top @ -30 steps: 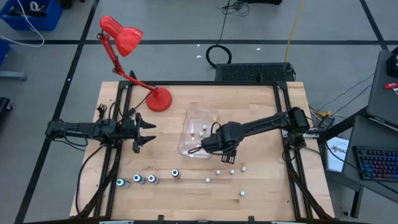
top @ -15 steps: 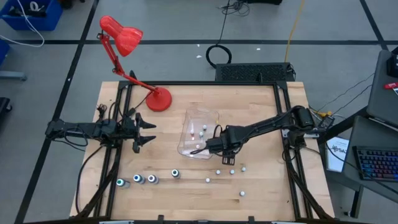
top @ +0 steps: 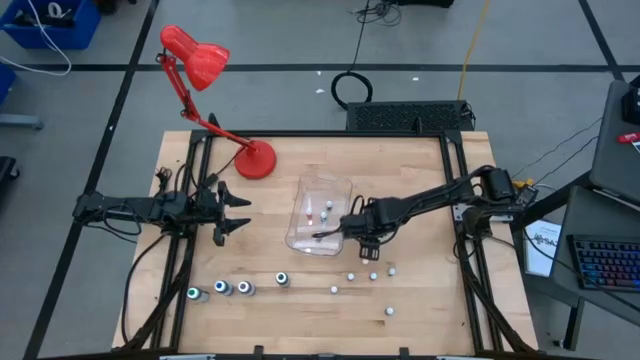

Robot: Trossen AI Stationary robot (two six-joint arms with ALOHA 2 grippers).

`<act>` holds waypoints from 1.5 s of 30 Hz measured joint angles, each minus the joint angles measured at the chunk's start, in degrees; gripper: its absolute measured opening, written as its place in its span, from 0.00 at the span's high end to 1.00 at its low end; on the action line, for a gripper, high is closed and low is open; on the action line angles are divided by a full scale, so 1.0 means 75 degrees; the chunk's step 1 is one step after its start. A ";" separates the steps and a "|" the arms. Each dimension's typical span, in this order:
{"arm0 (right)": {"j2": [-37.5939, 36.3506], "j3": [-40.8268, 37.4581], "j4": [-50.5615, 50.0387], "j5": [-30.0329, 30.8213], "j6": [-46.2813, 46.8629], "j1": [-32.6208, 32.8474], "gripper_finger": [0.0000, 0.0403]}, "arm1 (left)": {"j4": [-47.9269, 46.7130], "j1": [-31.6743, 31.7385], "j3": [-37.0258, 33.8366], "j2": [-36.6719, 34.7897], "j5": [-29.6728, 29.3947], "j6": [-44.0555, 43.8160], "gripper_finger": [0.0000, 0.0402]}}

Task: Pick & Place food coloring
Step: Put the small orange food coloring bottle into the transparent bin

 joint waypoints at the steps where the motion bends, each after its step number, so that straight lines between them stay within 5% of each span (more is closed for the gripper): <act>1: -0.0011 -0.0026 0.0023 0.0007 0.0000 -0.0004 0.53 | 0.0000 0.0000 0.0000 0.0000 0.0000 0.0000 0.37; 45: -0.0044 -0.0321 0.0524 -0.0426 0.0029 -0.0033 0.87 | 0.0002 -0.0001 0.0000 0.0000 0.0000 0.0000 0.37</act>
